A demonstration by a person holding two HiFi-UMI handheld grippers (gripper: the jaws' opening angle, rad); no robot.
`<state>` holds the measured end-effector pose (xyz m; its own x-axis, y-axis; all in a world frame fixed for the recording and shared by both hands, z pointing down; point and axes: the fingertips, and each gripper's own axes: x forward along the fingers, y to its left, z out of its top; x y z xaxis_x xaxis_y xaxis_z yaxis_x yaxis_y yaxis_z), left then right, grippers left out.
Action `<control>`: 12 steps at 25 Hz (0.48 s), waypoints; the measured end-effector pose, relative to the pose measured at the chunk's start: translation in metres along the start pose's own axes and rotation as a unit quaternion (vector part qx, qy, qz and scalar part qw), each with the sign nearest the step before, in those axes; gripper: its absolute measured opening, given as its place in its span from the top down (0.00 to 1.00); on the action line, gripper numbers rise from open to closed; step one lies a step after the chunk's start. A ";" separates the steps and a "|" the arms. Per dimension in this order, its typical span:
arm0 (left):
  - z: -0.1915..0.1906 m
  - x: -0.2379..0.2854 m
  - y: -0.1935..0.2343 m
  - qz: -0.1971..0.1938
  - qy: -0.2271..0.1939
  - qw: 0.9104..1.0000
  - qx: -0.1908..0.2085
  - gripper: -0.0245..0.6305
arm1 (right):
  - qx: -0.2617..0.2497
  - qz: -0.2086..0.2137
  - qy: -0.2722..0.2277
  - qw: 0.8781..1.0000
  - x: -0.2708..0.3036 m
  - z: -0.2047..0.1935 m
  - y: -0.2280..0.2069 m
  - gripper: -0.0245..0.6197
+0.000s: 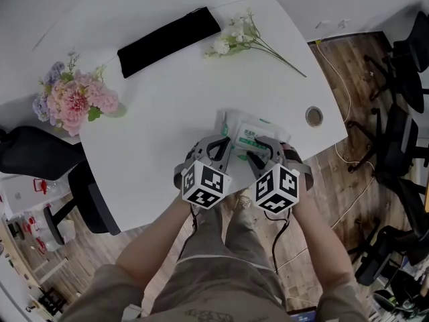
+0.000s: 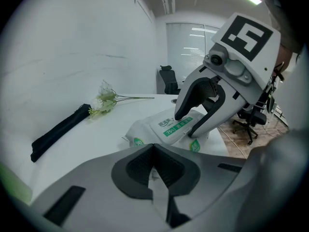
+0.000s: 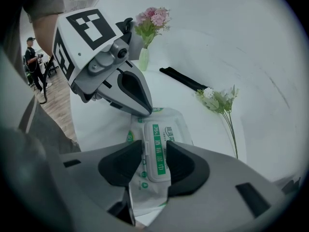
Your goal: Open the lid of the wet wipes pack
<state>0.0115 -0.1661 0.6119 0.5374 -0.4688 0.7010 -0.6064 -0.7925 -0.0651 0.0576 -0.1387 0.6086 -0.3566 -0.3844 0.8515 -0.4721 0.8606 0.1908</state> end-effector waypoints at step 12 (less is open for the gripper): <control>-0.001 0.000 0.001 -0.001 -0.008 1.000 -0.008 0.94 | -0.014 0.079 0.014 0.997 -0.002 0.002 0.003 0.81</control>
<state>0.0108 -0.1665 0.6126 0.5480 -0.4741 0.6892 -0.6143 -0.7873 -0.0531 0.0552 -0.1358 0.6072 -0.4016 -0.2332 0.8856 -0.3881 0.9192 0.0660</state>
